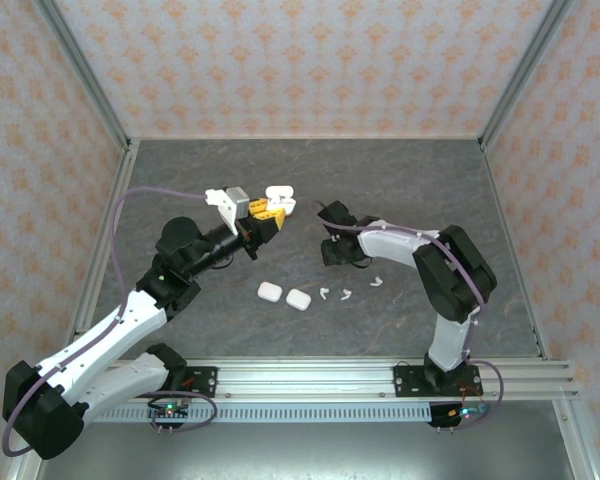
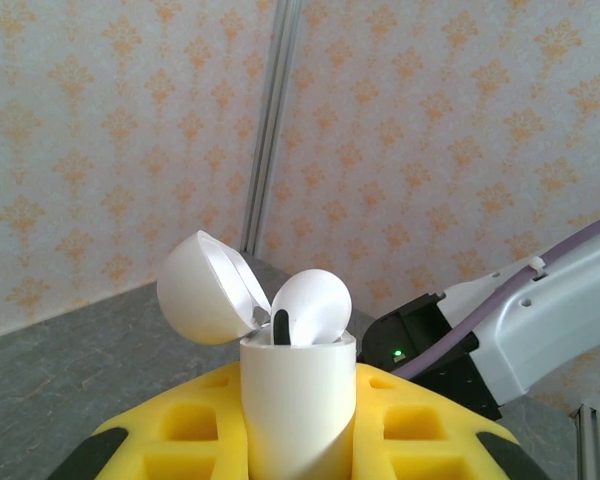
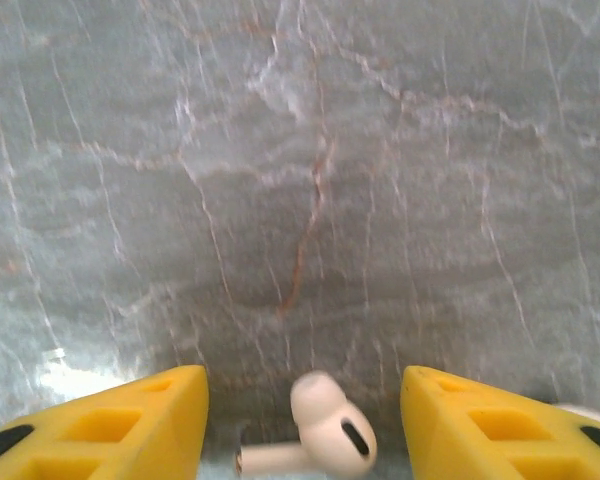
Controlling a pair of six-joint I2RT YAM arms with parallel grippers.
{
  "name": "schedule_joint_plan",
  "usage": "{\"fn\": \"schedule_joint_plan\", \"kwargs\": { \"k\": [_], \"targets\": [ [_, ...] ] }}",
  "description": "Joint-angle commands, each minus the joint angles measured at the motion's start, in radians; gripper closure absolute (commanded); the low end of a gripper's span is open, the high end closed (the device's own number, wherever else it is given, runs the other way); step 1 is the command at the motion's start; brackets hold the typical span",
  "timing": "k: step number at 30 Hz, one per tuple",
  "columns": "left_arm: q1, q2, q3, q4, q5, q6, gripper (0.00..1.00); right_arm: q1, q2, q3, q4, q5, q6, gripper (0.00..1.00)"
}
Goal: Insert the wireless bluetooth earbuds into the charging case
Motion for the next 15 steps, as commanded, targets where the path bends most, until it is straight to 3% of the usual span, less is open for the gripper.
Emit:
{"fn": "schedule_joint_plan", "kwargs": {
  "k": [1,15],
  "targets": [
    [-0.004,0.004,0.023,0.000,-0.019,0.025,1.00,0.008,-0.045,-0.035,-0.055,0.030,0.017,0.49],
    [-0.004,0.012,0.034,-0.013,-0.016,0.024,1.00,0.006,-0.102,-0.083,-0.065,0.083,0.069,0.60]
  ]
}}
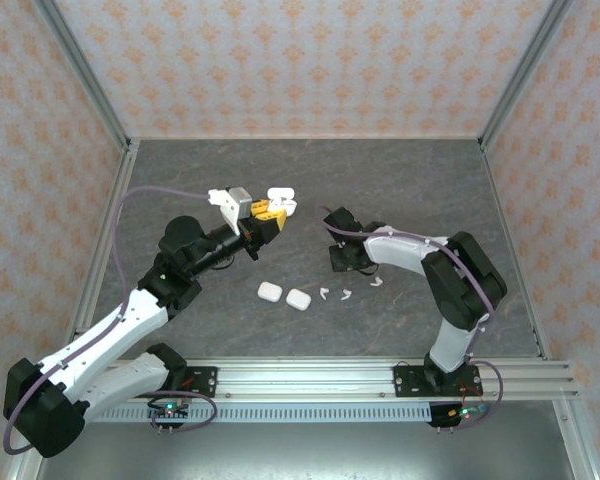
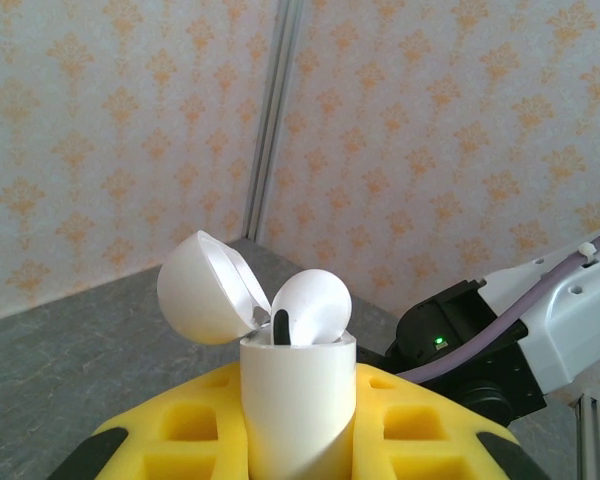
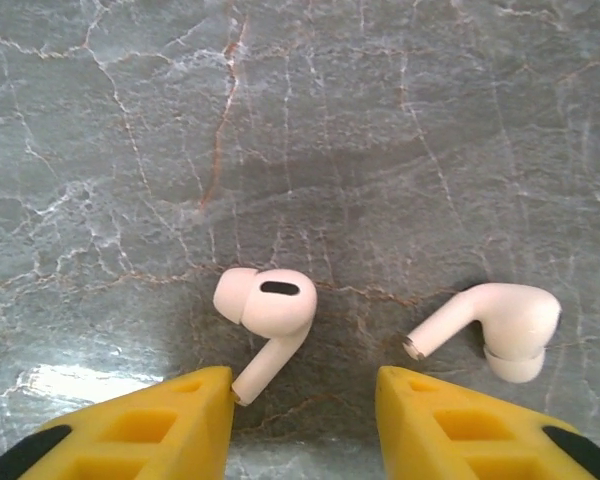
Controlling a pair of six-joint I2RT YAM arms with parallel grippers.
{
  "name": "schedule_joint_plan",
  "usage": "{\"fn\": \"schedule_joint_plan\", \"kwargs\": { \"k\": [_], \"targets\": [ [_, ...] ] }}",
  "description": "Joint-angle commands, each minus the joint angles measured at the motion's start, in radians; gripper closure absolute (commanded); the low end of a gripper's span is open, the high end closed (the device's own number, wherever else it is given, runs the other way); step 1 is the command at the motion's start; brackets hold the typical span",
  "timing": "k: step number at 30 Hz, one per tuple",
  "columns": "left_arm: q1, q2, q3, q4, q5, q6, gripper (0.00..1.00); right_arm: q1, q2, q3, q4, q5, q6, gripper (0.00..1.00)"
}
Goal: Insert the wireless bluetooth earbuds into the charging case
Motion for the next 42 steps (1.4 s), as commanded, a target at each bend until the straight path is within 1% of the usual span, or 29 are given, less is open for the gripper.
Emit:
{"fn": "schedule_joint_plan", "kwargs": {
  "k": [1,5,9,12,16,20,27,37,40,42],
  "targets": [
    [-0.004,0.000,0.033,0.006,-0.016,0.023,1.00,0.004,-0.037,-0.011,-0.033,0.047,0.024,0.61],
    [-0.004,0.002,0.035,0.004,-0.018,0.023,1.00,0.002,-0.063,-0.008,-0.023,0.008,0.013,0.65],
    [-0.003,0.005,0.034,0.002,-0.019,0.023,1.00,0.001,-0.114,0.006,-0.021,-0.047,-0.023,0.65],
    [-0.004,0.007,0.034,0.007,-0.019,0.023,1.00,-0.006,-0.113,0.059,-0.074,-0.072,-0.054,0.63],
    [-0.004,0.007,0.032,0.007,-0.020,0.022,1.00,-0.040,-0.065,0.139,-0.146,-0.087,-0.070,0.55],
    [-0.003,-0.003,0.024,0.002,-0.028,0.022,1.00,-0.067,0.012,0.230,-0.217,-0.105,-0.090,0.53],
    [-0.004,-0.027,0.007,-0.001,-0.035,0.024,1.00,-0.069,0.097,0.287,-0.233,-0.111,-0.077,0.52],
    [-0.004,-0.032,-0.003,0.003,-0.040,0.023,1.00,-0.069,0.173,0.293,-0.216,-0.137,-0.058,0.53],
    [-0.004,-0.032,-0.005,0.004,-0.042,0.023,1.00,-0.070,0.189,0.294,-0.215,-0.135,-0.058,0.54],
    [-0.004,-0.030,-0.006,0.006,-0.042,0.021,1.00,-0.068,0.197,0.296,-0.215,-0.139,-0.057,0.58]
  ]
}}
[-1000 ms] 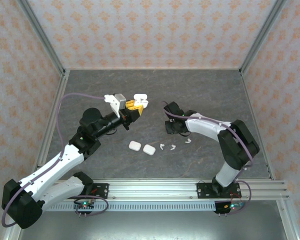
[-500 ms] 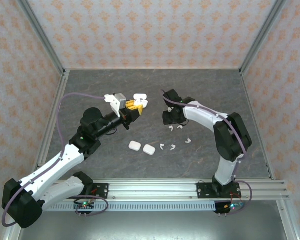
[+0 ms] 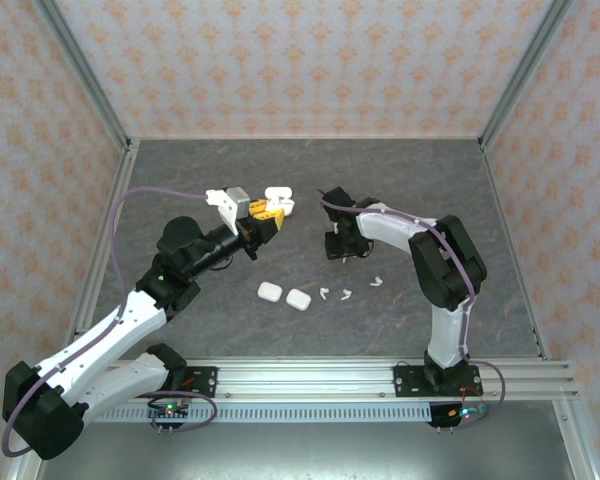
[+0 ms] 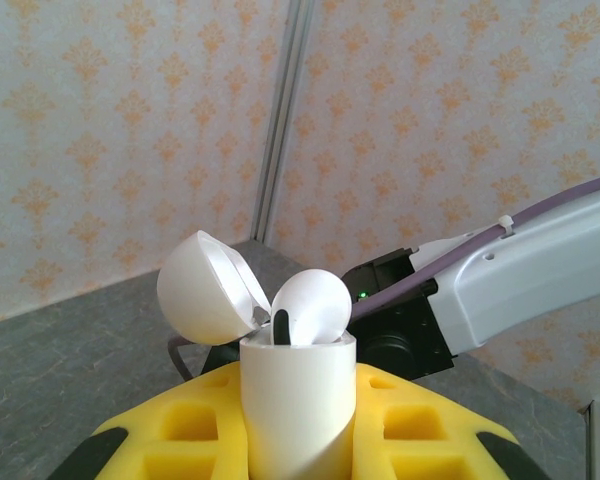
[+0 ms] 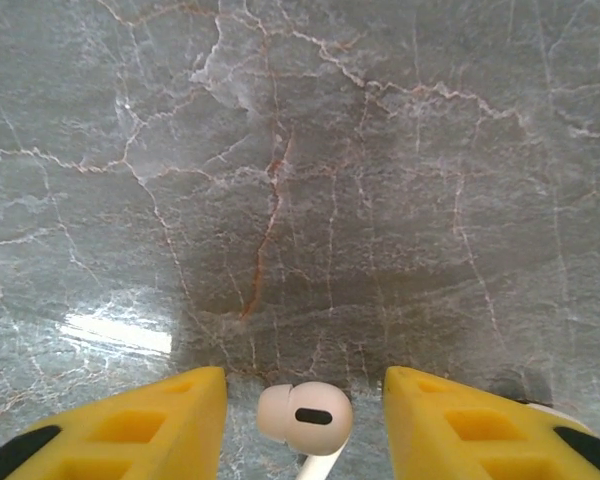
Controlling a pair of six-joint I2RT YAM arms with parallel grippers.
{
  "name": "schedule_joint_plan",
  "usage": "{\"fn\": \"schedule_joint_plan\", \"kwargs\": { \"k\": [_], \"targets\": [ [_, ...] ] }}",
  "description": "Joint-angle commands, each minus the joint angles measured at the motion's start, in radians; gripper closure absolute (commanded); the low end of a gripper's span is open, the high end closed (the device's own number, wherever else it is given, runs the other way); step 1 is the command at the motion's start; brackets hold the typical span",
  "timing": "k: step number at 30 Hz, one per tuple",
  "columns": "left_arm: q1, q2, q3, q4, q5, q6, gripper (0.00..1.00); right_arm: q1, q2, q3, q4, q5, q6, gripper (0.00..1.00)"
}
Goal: Insert the wireless bluetooth earbuds into the charging case
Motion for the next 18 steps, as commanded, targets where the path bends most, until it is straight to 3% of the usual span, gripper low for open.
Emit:
{"fn": "schedule_joint_plan", "kwargs": {
  "k": [1,8,18],
  "targets": [
    [-0.004,-0.014,-0.008,0.024,-0.019,0.023,1.00,0.001,0.023,0.030,-0.024,-0.004,0.008,0.59],
    [-0.004,-0.019,-0.008,0.017,-0.021,0.025,1.00,0.000,0.018,0.018,-0.024,-0.004,0.016,0.74],
    [-0.004,-0.019,-0.014,0.033,-0.021,0.010,1.00,0.000,-0.148,-0.043,0.064,0.001,-0.018,0.76]
  ]
}}
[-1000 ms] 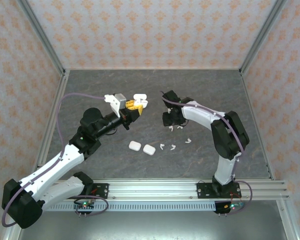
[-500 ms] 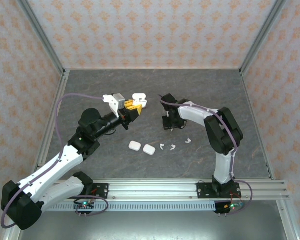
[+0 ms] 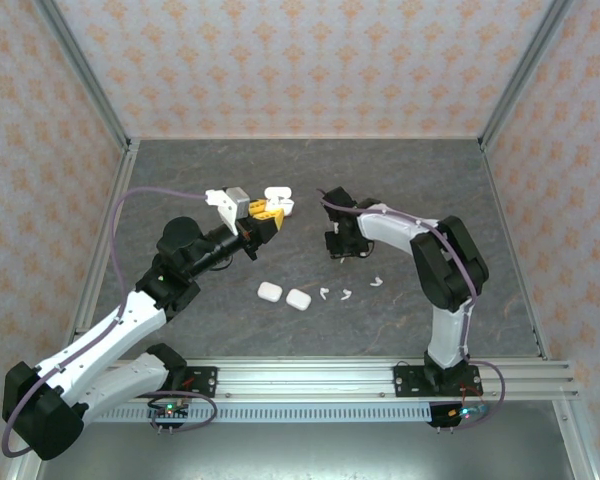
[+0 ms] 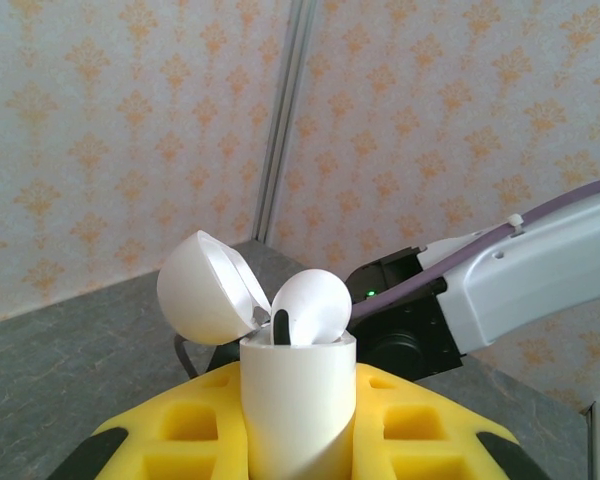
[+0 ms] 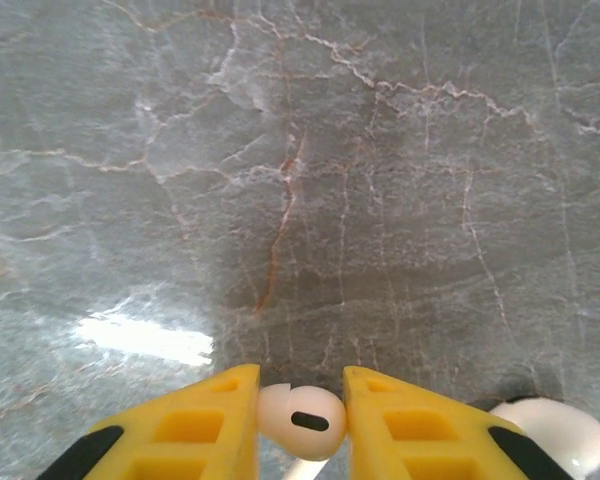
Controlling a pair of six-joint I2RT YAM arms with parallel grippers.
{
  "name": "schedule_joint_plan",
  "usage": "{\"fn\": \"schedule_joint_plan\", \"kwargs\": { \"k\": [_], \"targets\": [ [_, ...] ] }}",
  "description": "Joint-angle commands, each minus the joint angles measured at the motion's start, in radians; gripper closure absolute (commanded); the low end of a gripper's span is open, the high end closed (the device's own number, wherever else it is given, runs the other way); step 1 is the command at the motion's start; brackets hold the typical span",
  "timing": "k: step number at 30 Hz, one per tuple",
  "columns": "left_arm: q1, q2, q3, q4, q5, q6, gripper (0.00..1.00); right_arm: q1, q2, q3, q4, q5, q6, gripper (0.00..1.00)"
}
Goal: Insert the wireless bluetooth earbuds into the charging case
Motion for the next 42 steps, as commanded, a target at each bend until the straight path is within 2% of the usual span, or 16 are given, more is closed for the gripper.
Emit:
{"fn": "schedule_joint_plan", "kwargs": {
  "k": [1,7,12,20,29,42],
  "targets": [
    [-0.003,-0.015,-0.015,0.042,-0.015,0.004,1.00,0.000,-0.142,-0.027,0.053,0.018,-0.029,0.76],
    [-0.005,0.027,-0.018,0.110,0.005,-0.038,1.00,0.002,-0.369,-0.077,0.148,0.024,-0.052,0.76],
    [-0.004,0.065,-0.017,0.154,0.009,-0.066,1.00,0.005,-0.578,-0.136,0.299,0.003,-0.042,0.76],
    [-0.010,0.122,-0.011,0.233,0.035,-0.115,1.00,0.071,-0.773,-0.157,0.518,-0.072,-0.029,0.76],
    [-0.024,0.144,0.007,0.233,0.039,-0.112,1.00,0.172,-0.789,-0.141,0.633,-0.040,-0.061,0.76],
    [-0.035,0.156,0.030,0.216,0.043,-0.097,1.00,0.203,-0.692,-0.094,0.630,-0.049,-0.071,0.76]
  ]
}}
